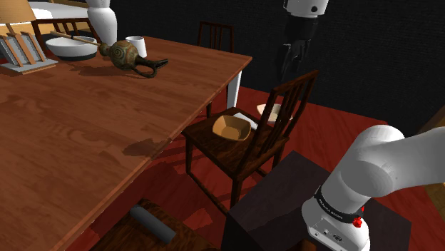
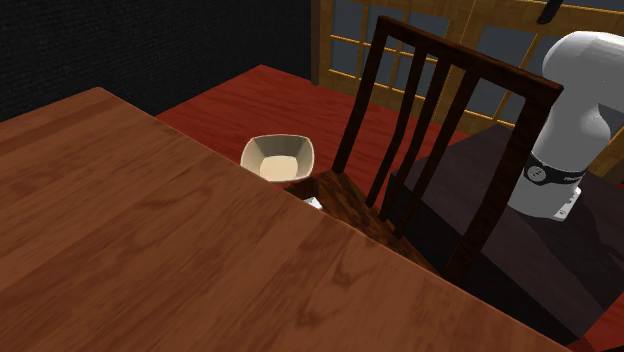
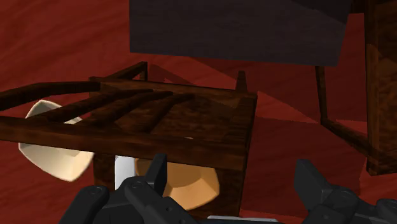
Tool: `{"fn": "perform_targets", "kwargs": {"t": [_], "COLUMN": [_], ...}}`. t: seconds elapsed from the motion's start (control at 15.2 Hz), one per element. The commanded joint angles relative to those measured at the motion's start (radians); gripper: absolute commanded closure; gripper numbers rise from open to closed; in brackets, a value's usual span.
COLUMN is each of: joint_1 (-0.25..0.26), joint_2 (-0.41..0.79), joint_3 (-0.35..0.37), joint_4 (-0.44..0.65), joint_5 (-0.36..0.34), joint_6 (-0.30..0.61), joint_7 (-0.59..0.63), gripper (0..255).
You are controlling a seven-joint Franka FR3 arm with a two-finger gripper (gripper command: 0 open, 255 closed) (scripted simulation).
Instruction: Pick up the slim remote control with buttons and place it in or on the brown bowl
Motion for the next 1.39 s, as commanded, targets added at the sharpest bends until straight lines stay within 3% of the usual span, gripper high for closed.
{"fn": "perform_targets", "kwargs": {"t": [0.0, 0.53, 0.86, 0.92, 1.32], "joint_1": [0.000, -0.041, -0.115, -0.101, -0.117], "joint_2": [0.000, 0.138, 0.271, 0.162, 0.275], "joint_3": [0.000, -0.088, -0.099, -0.115, -0.146], "joint_4": [0.000, -0.113, -0.140, -0.048, -0.093], "joint_5": [0.000, -0.047, -0.041, 0.117, 0.091], "joint_6": [0.000, 0.256, 0.419, 0.139, 0.303], "joint_7": [0.000, -0.078, -0.146, -0.149, -0.200], "gripper": [0, 0, 0, 0, 0]}}
